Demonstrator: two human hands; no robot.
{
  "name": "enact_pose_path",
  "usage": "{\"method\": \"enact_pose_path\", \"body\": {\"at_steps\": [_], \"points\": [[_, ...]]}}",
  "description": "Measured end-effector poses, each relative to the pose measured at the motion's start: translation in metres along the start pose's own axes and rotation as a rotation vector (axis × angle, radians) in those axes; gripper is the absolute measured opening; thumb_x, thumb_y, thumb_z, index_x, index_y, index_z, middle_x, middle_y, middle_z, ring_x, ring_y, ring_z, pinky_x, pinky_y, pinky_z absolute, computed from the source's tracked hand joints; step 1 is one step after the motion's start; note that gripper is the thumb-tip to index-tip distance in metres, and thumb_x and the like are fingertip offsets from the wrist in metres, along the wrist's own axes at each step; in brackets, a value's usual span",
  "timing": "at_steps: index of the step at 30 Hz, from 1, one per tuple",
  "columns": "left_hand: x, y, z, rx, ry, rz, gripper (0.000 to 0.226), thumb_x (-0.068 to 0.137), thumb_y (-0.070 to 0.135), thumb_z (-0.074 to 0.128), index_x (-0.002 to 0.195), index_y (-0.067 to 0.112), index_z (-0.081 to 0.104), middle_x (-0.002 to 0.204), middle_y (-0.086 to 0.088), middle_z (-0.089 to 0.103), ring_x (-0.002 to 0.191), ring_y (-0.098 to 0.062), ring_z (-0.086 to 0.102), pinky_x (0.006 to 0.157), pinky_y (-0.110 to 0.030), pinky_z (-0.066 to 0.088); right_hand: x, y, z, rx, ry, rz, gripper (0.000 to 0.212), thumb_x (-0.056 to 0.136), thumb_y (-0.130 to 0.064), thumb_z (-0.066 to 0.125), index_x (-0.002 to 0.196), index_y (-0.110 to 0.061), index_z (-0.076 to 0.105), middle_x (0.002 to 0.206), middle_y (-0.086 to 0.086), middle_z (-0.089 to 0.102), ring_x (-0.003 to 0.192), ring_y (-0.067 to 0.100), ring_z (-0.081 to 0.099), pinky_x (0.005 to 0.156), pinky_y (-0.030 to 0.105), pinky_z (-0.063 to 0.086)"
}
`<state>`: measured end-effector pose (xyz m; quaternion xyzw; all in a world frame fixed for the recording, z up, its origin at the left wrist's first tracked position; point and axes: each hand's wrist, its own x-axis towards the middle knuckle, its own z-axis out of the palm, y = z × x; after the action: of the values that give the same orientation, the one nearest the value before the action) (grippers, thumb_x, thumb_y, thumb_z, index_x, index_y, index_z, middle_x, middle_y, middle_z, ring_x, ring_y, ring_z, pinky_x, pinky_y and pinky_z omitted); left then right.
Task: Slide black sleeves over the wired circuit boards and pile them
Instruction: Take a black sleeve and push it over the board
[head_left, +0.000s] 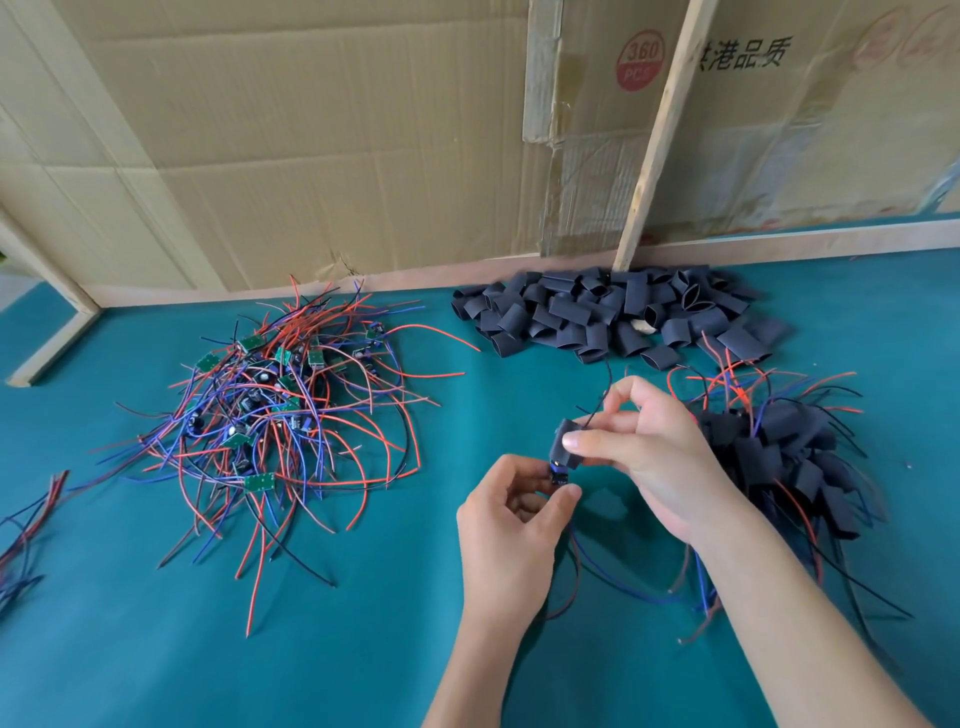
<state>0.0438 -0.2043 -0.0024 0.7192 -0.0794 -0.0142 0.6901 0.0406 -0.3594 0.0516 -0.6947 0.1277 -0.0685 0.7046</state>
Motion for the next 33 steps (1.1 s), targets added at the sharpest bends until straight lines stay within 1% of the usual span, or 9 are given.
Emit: {"method": "enact_pose_path", "body": {"at_steps": [4, 8, 10, 14, 18, 23, 26, 29, 33], "points": [[0.000, -0.001, 0.004, 0.024, 0.047, -0.006, 0.022, 0.077, 0.013, 0.087, 0.077, 0.025, 0.069, 0.073, 0.007, 0.071, 0.057, -0.004, 0.055, 0.060, -0.015, 0.049, 0.000, 0.000, 0.001, -0.065, -0.042, 0.002, 0.048, 0.064, -0.017, 0.084, 0.092, -0.013, 0.044, 0.087, 0.015, 0.079, 0.082, 0.026, 0.072, 0.082, 0.037, 0.054], [0.000, -0.002, 0.007, 0.056, 0.088, -0.018, 0.023, 0.077, 0.013, 0.087, 0.076, 0.025, 0.067, 0.072, 0.007, 0.070, 0.056, -0.005, 0.055, 0.061, -0.018, 0.050, 0.000, 0.002, 0.001, -0.165, -0.022, -0.023, 0.050, 0.061, -0.025, 0.086, 0.091, -0.017, 0.047, 0.086, 0.008, 0.080, 0.093, 0.034, 0.074, 0.097, 0.052, 0.053], [0.000, -0.002, 0.008, 0.038, 0.118, -0.029, 0.025, 0.077, 0.012, 0.086, 0.082, 0.026, 0.066, 0.072, 0.007, 0.070, 0.057, -0.009, 0.057, 0.062, -0.020, 0.052, 0.000, 0.002, 0.003, -0.185, -0.003, -0.042, 0.053, 0.057, -0.032, 0.086, 0.090, -0.018, 0.047, 0.084, 0.008, 0.079, 0.095, 0.039, 0.072, 0.098, 0.056, 0.052], [-0.001, -0.002, 0.007, 0.024, 0.113, -0.016, 0.027, 0.081, 0.007, 0.081, 0.088, 0.026, 0.064, 0.080, 0.008, 0.072, 0.057, -0.008, 0.059, 0.062, -0.018, 0.051, 0.000, 0.004, 0.002, -0.164, 0.036, -0.039, 0.061, 0.053, -0.038, 0.087, 0.091, -0.015, 0.044, 0.084, 0.014, 0.078, 0.087, 0.042, 0.070, 0.098, 0.060, 0.052], [-0.001, 0.000, 0.007, 0.076, 0.112, 0.010, 0.025, 0.082, 0.005, 0.078, 0.082, 0.027, 0.066, 0.079, 0.012, 0.071, 0.056, -0.007, 0.057, 0.060, -0.014, 0.048, 0.000, 0.004, 0.003, -0.210, 0.038, -0.018, 0.065, 0.053, -0.045, 0.086, 0.091, -0.016, 0.042, 0.079, 0.010, 0.077, 0.069, 0.019, 0.060, 0.090, 0.060, 0.054], [-0.002, 0.001, 0.006, 0.078, 0.094, 0.020, 0.027, 0.081, 0.001, 0.075, 0.083, 0.027, 0.065, 0.079, 0.008, 0.072, 0.055, -0.007, 0.055, 0.059, -0.014, 0.047, 0.001, 0.010, 0.010, -0.261, 0.082, -0.038, 0.066, 0.055, -0.051, 0.085, 0.090, -0.016, 0.042, 0.077, 0.010, 0.073, 0.068, 0.025, 0.067, 0.083, 0.059, 0.059], [-0.002, 0.002, 0.006, 0.067, 0.109, 0.030, 0.028, 0.081, 0.000, 0.075, 0.083, 0.024, 0.060, 0.079, 0.006, 0.070, 0.055, -0.009, 0.056, 0.059, -0.019, 0.049, 0.003, 0.017, 0.014, -0.250, 0.084, -0.036, 0.061, 0.064, -0.039, 0.090, 0.093, -0.015, 0.042, 0.079, 0.008, 0.074, 0.066, 0.025, 0.072, 0.076, 0.050, 0.061], [-0.002, 0.001, 0.005, 0.047, 0.119, 0.026, 0.027, 0.081, 0.001, 0.076, 0.084, 0.021, 0.058, 0.079, 0.005, 0.069, 0.056, -0.009, 0.056, 0.059, -0.020, 0.050, 0.006, 0.024, 0.016, -0.203, 0.054, -0.012, 0.053, 0.074, -0.019, 0.091, 0.095, -0.013, 0.043, 0.079, 0.006, 0.077, 0.067, 0.016, 0.069, 0.062, 0.031, 0.059], [-0.002, 0.002, 0.004, 0.002, 0.120, 0.010, 0.030, 0.081, 0.000, 0.076, 0.089, 0.021, 0.056, 0.080, 0.005, 0.070, 0.057, -0.010, 0.058, 0.059, -0.020, 0.050, 0.005, 0.022, 0.018, -0.190, 0.045, 0.005, 0.047, 0.076, -0.015, 0.090, 0.098, -0.014, 0.048, 0.076, 0.003, 0.078, 0.061, 0.007, 0.065, 0.053, 0.018, 0.051]]}}
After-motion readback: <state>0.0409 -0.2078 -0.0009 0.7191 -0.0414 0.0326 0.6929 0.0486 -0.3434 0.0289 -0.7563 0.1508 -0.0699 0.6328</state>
